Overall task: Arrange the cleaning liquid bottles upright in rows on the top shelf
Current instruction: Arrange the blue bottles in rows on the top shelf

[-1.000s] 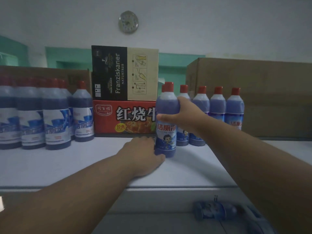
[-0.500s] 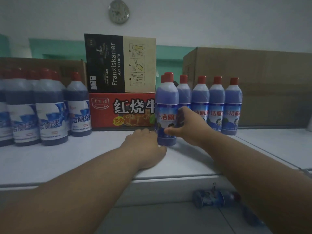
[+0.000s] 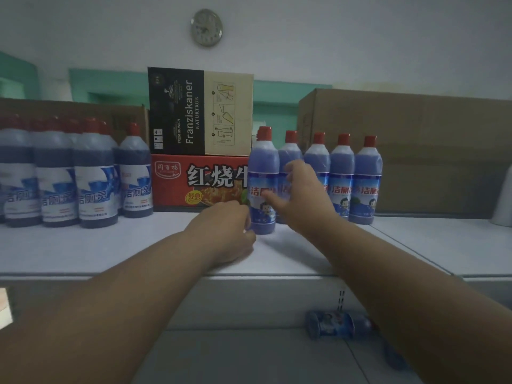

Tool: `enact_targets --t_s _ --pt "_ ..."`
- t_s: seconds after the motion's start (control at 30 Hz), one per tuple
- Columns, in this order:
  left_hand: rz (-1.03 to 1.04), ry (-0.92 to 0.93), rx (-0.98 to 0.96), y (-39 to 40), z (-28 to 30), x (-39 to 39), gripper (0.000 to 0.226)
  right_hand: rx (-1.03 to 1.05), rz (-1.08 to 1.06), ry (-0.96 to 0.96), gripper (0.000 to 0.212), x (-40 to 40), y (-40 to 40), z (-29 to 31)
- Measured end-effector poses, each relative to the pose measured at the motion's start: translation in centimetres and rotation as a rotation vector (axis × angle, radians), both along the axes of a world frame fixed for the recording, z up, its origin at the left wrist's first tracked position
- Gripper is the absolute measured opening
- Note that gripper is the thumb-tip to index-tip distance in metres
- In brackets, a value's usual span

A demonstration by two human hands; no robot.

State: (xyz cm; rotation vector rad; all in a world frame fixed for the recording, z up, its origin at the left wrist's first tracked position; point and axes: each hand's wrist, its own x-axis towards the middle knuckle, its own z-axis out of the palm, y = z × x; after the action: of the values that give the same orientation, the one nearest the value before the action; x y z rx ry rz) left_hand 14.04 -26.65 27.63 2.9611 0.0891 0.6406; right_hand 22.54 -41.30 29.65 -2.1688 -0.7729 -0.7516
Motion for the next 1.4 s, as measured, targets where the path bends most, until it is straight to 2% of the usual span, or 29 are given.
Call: enact_targets --t_s 0.13,0.3,0.43,0.53,0.63,0.77,0.83,0.87,0.97,1.2,1.4 --pt "-0.013 -0.116 -0.025 -3.2 0.1 -2.8 0.013 -0.003 0.016 -0.292 0.039 -3.6 -3.0 1.0" --pt "-0.04 -0.24 -0.011 -10.7 -1.5 -7.1 0.017 0.034 0.059 -0.372 0.028 -8.5 -9.5 0.8" --pt "-0.089 -0.231 0.01 -17.6 -3.9 -9.7 0.02 0.036 0.084 -0.438 0.029 -11.9 -16.6 -0.7" --pt "-0.13 -0.202 -0.055 -23.1 -6.5 -10.5 0.022 0.01 0.089 -0.389 0.033 -13.6 -22.4 -3.2" --pt "-0.168 -0.169 -0.076 -28.3 -10.0 -10.5 0.008 0.018 0.069 -0.375 0.036 -14.6 -27.8 -7.3" --pt "-0.203 -0.074 -0.043 -33.4 -14.9 -9.2 0.026 0.07 -0.014 -0.26 0.034 -14.7 -33.5 -13.1" --pt "-0.205 -0.005 -0.055 -35.1 -16.8 -8.0 0.014 0.053 -0.049 -0.192 0.033 -14.1 -35.7 -14.8" --pt "-0.216 0.017 -0.069 -35.7 -17.7 -7.0 0.009 0.041 -0.063 -0.167 0.033 -13.5 -36.7 -15.3" --pt "-0.238 0.068 -0.108 -37.3 -19.8 -3.9 0.023 0.019 -0.117 -0.105 0.033 -11.5 -38.9 -16.6" --pt "-0.275 0.131 -0.14 -39.3 -23.6 6.6 0.021 -0.047 -0.214 -0.047 0.026 -4.2 -41.7 -19.8" --pt "-0.294 0.186 -0.018 -41.9 -25.9 13.6 0.027 -0.065 -0.265 0.035 0.025 1.0 -44.3 -21.2"
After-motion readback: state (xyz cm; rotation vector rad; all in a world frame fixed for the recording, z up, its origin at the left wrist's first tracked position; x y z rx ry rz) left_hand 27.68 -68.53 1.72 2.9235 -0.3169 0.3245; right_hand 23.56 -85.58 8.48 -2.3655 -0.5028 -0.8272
